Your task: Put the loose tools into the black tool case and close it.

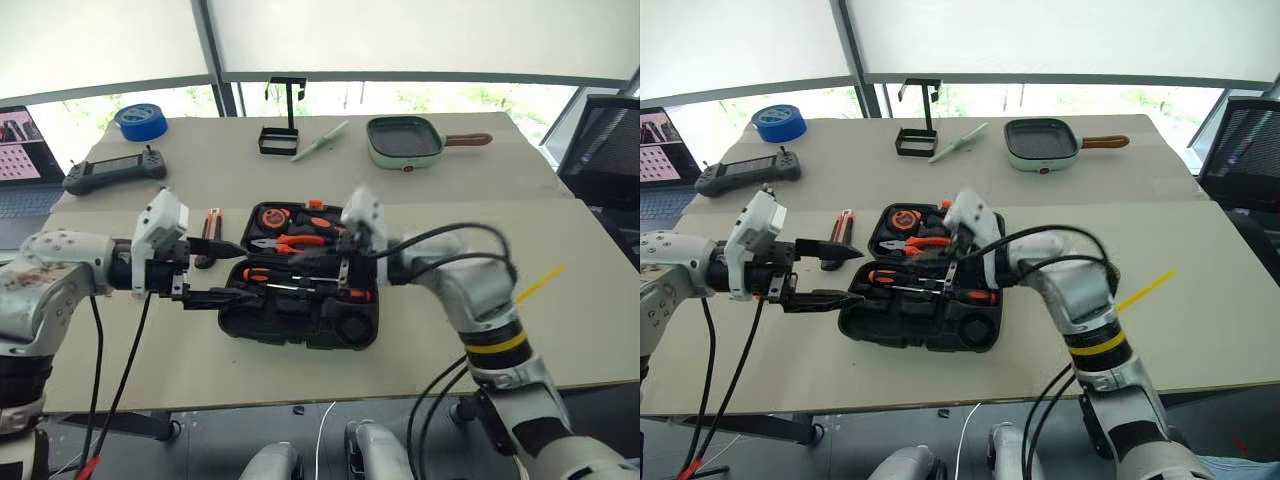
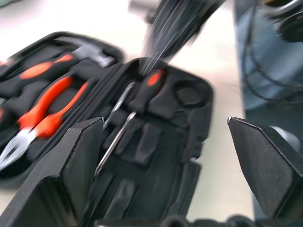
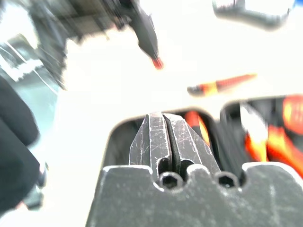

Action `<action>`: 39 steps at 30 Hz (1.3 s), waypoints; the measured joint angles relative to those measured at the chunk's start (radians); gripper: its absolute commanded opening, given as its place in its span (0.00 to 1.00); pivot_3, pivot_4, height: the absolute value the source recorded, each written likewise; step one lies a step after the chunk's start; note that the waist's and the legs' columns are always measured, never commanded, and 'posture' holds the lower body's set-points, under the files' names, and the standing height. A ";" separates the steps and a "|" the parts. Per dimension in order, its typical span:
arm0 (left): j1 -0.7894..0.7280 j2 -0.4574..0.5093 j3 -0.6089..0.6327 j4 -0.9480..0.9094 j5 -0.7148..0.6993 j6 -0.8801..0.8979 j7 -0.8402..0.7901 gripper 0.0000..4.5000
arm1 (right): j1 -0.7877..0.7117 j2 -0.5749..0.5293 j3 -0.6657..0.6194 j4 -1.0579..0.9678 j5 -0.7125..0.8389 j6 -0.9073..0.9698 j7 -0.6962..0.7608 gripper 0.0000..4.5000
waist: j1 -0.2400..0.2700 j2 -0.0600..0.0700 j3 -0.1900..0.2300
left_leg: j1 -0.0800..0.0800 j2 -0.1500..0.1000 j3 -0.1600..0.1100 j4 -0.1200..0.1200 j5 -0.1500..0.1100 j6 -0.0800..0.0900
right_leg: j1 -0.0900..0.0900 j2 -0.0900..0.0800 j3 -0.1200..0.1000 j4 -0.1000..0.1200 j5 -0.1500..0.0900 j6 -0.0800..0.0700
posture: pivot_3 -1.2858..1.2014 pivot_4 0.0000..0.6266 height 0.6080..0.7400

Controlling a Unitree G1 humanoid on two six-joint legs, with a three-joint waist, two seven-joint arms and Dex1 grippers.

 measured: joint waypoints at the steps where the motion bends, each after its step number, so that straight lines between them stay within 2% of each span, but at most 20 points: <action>1: 0.040 0.000 0.032 -0.005 0.002 0.006 0.026 1.00 | 0.003 -0.020 -0.013 -0.006 0.019 0.013 0.002 0.16 | 0.000 0.000 0.000 | 0.000 0.000 0.000 0.000 0.000 0.000 | 0.000 0.000 0.000 0.000 0.000 0.000 | 0.52 0.24 1.00; 3: 0.152 -0.010 0.121 -0.026 0.019 0.010 0.091 1.00 | 0.031 -0.073 -0.031 -0.033 0.051 0.016 0.026 0.30 | 0.001 0.000 0.000 | 0.000 0.000 0.000 -0.002 0.000 0.000 | 0.000 0.000 0.001 -0.001 0.000 0.000 | 0.52 0.24 1.00; 5: 0.352 -0.081 0.290 -0.054 0.050 0.014 0.174 1.00 | 0.077 -0.138 -0.063 -0.069 0.098 0.015 0.076 0.46 | -0.003 0.001 0.000 | 0.004 0.000 0.002 -0.006 0.000 0.000 | 0.000 0.000 0.003 -0.002 0.000 0.000 | 0.52 0.24 1.00; 8: 0.580 -0.163 0.452 -0.055 0.090 0.015 0.235 1.00 | 0.109 -0.202 -0.094 -0.103 0.141 0.008 0.128 0.69 | -0.008 0.001 0.001 | 0.004 0.001 0.002 -0.008 0.000 0.000 | 0.000 0.000 0.002 -0.004 0.000 0.000 | 0.52 0.24 1.00; 12: 0.739 -0.202 0.577 -0.085 0.119 0.014 0.276 1.00 | 0.120 -0.227 -0.090 -0.133 0.175 -0.015 0.157 0.99 | 0.014 0.000 0.001 | 0.005 0.001 0.002 -0.008 -0.001 0.001 | 0.004 -0.001 0.002 -0.004 0.000 0.000 | 0.52 0.24 1.00; 14: 0.745 -0.198 0.582 -0.085 0.130 0.020 0.301 1.00 | 0.121 -0.238 -0.087 -0.134 0.175 -0.025 0.158 0.99 | 0.032 0.000 0.001 | 0.005 0.001 0.002 -0.007 -0.001 0.002 | 0.005 -0.002 0.002 -0.004 0.000 0.000 | 0.52 0.24 1.00; 16: 0.697 -0.162 0.560 -0.065 0.136 0.056 0.331 1.00 | 0.123 -0.240 -0.078 -0.135 0.175 -0.033 0.159 0.99 | 0.045 -0.001 0.000 | 0.006 0.001 0.000 -0.006 -0.001 0.002 | 0.007 -0.002 0.000 -0.004 0.000 0.000 | 0.52 0.24 1.00; 20: 0.496 -0.012 0.453 0.027 0.150 0.176 0.392 1.00 | 0.128 -0.245 -0.073 -0.139 0.175 -0.042 0.153 0.99 | 0.050 -0.002 0.000 | 0.006 0.001 0.000 -0.006 -0.001 0.002 | 0.007 -0.002 0.000 -0.003 0.001 -0.001 | 0.52 0.24 1.00; 25: 0.138 0.107 0.201 0.176 0.127 0.390 0.399 1.00 | 0.156 -0.253 -0.071 -0.156 0.176 -0.054 0.133 0.99 | 0.030 -0.002 0.000 | 0.005 0.000 0.000 -0.007 -0.001 0.002 | 0.003 -0.001 -0.003 -0.001 0.001 -0.001 | 0.52 0.24 1.00; 27: -0.014 0.115 0.076 0.282 0.159 0.423 0.405 1.00 | 0.179 -0.253 -0.072 -0.171 0.176 -0.055 0.118 0.99 | 0.018 -0.002 0.000 | 0.004 -0.001 0.001 -0.007 -0.001 0.001 | 0.002 -0.001 -0.004 0.001 0.001 -0.001 | 0.52 0.24 1.00; 33: -0.295 0.095 -0.236 0.585 0.317 0.392 0.377 1.00 | 0.224 -0.253 -0.073 -0.231 0.178 -0.060 0.076 0.99 | -0.017 -0.002 0.000 | 0.005 -0.006 0.000 -0.005 -0.001 0.001 | 0.001 -0.004 -0.017 0.000 0.002 -0.002 | 0.52 0.24 1.00; 39: -0.517 -0.023 -0.372 0.872 0.440 0.341 0.360 1.00 | 0.252 -0.253 -0.078 -0.273 0.208 -0.061 0.037 0.99 | -0.009 -0.002 0.000 | 0.004 -0.010 -0.001 0.000 -0.001 0.001 | 0.001 -0.009 -0.018 0.001 0.002 -0.002 | 0.52 0.24 1.00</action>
